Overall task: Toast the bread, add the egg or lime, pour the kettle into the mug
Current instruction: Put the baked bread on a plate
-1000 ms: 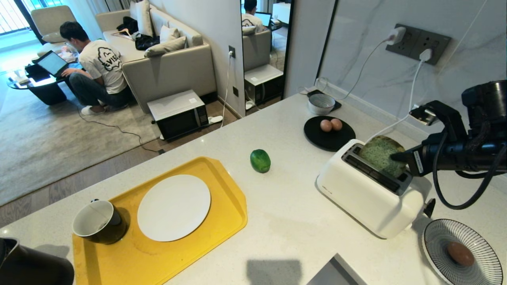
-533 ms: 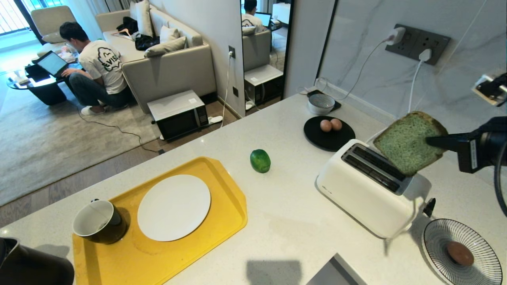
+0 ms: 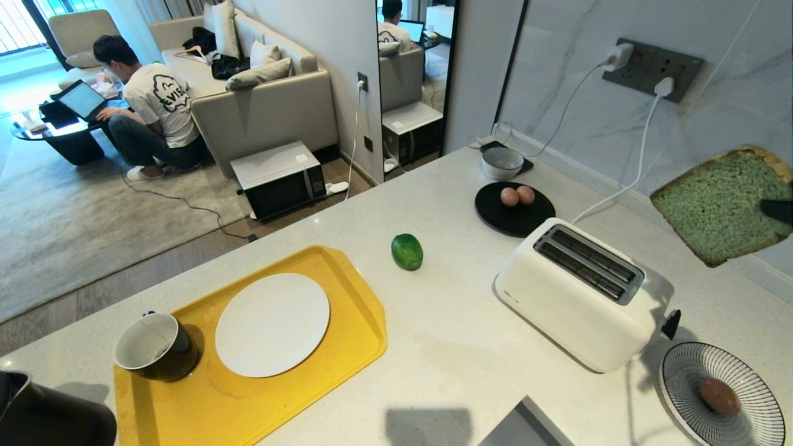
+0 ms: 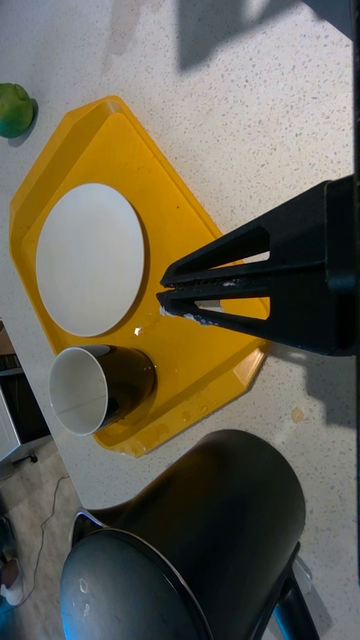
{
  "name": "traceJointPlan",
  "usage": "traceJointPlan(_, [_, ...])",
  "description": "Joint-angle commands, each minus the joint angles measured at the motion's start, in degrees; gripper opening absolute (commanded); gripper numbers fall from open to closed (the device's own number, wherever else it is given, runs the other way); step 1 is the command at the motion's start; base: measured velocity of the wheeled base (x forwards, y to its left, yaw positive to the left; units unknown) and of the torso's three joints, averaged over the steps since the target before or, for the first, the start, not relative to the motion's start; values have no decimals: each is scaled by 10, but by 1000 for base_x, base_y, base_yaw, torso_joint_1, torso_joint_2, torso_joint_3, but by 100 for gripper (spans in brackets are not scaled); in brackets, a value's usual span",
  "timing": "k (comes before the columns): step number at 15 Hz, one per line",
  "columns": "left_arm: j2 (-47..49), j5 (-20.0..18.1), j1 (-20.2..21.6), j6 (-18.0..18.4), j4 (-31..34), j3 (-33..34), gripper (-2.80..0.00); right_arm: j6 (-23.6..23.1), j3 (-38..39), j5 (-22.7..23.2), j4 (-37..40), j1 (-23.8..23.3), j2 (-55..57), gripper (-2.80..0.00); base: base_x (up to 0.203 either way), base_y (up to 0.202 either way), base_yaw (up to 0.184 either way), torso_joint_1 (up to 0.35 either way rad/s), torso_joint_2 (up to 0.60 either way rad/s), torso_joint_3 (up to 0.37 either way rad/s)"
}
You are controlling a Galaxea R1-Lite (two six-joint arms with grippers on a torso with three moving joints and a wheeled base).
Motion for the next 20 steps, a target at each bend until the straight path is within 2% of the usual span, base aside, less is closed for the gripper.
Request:
traceJointPlan(1, [0,0,0,0,0,0,-280,-4,6,1,0,0,-26,-280,0,0,0,0,0,0])
traceJointPlan(5, [0,0,0,0,0,0,-280,-3,18,-12,-1,0,-33,-280,1,-3,26,-1,1,1])
traceJointPlan(17, [0,0,0,0,0,0,-280,-6,20,-6,-1,3,-31,-280,-1,-9,173,4,0,2])
traceJointPlan(20, [0,0,0,0,1,0,-280,-34,38,-3,-1,12,-30,-280,-1,-8,149,1,1,3])
